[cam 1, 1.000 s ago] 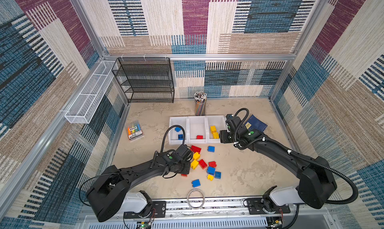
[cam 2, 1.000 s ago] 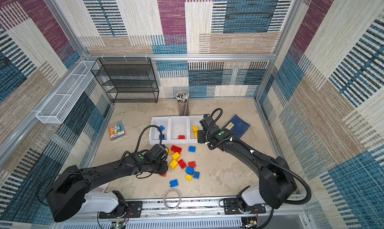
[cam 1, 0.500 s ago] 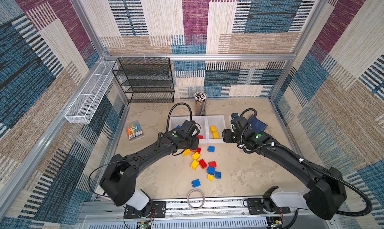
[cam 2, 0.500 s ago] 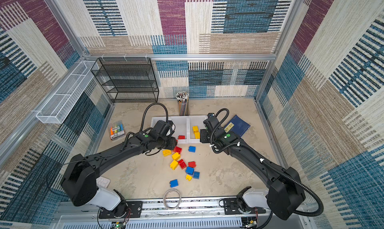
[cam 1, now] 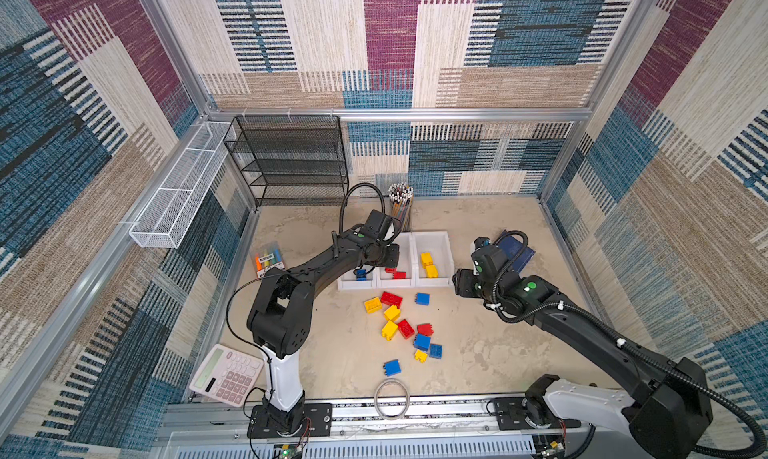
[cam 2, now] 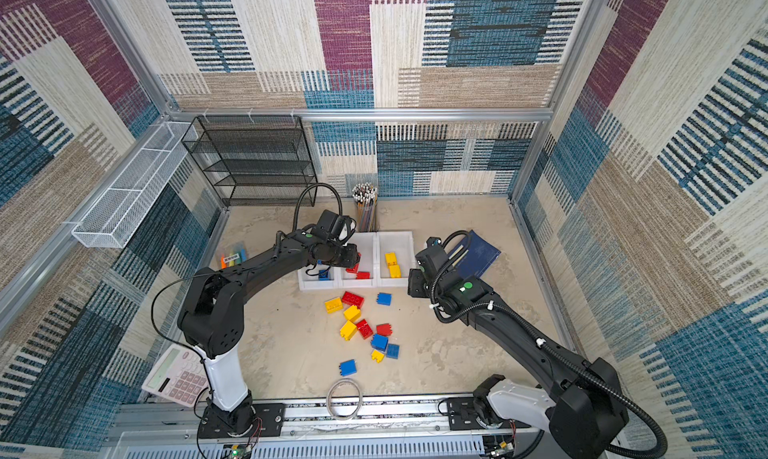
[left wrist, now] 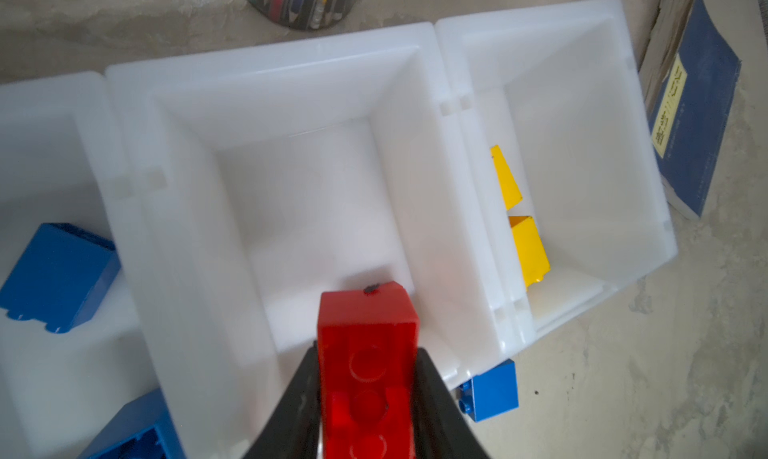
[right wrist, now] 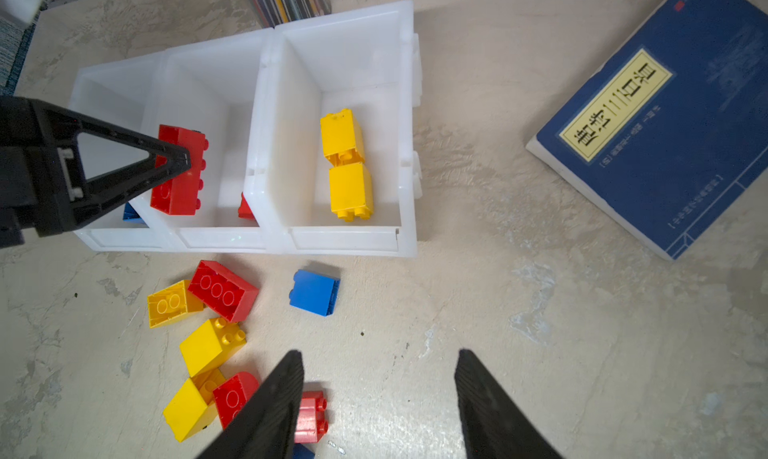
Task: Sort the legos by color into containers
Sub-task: 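Drop the long red brick with the left gripper into the middle compartment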
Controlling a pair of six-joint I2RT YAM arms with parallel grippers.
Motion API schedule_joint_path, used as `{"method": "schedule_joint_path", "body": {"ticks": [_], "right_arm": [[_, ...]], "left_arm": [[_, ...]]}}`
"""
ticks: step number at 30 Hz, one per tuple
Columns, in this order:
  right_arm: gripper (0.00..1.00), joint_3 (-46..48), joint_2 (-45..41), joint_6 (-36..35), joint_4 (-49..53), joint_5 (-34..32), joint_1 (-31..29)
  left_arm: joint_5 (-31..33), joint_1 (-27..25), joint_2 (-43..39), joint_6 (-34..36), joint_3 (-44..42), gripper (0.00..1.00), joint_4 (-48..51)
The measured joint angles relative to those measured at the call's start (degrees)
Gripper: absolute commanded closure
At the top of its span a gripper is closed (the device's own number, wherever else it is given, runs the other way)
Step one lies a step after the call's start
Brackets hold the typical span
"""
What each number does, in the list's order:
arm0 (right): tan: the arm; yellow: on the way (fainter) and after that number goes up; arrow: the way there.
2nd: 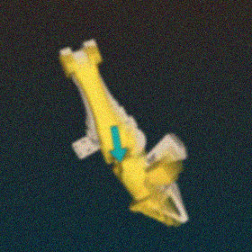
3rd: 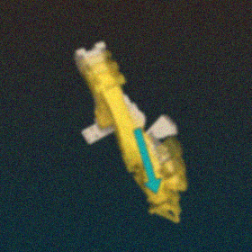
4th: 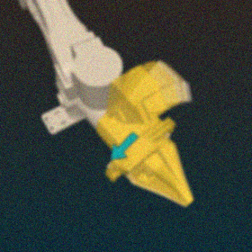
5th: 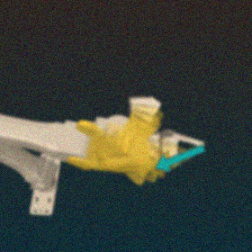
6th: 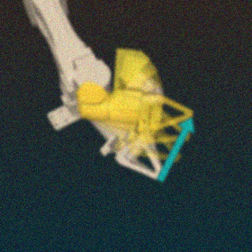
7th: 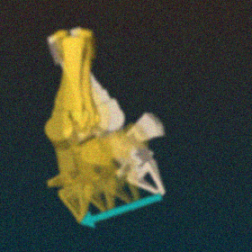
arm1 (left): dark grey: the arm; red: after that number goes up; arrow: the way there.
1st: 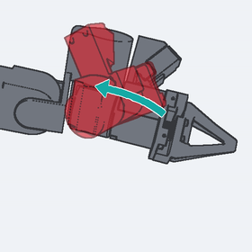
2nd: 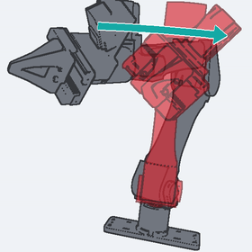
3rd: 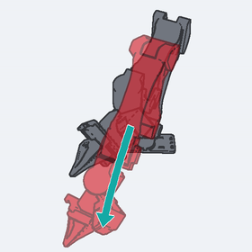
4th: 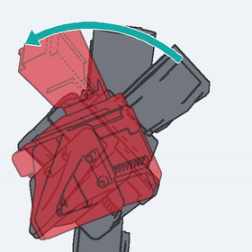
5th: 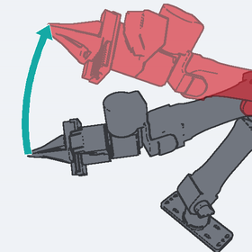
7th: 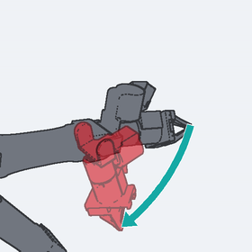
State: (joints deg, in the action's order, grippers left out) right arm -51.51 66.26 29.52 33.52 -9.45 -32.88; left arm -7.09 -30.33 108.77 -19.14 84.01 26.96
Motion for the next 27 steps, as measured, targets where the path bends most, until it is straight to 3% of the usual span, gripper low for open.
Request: {"method": "schedule_joint_path", "body": {"ticks": [3,7,19,27], "right_arm": [[0.38,0.1,0.1,0.4,0.3,0.0,0.0],[0.38,-0.1,0.7,0.4,0.6,0.0,0.0],[0.38,-0.9,0.7,0.6,1.0,0.0,0.0],[0.36,-0.2,1.9,1.1,1.6,-0.1,-0.5]], "left_arm": [[-0.8,-0.1,0.4,0.0,0.7,0.47,-0.1],[-1.2,-0.2,0.4,0.0,0.9,0.39,-0.1],[-2.1,-0.1,-3.4,-0.2,-2.6,0.37,-0.5],[-2.1,-0.1,-13.0,-0.2,-12.0,0.35,-1.2]]}}
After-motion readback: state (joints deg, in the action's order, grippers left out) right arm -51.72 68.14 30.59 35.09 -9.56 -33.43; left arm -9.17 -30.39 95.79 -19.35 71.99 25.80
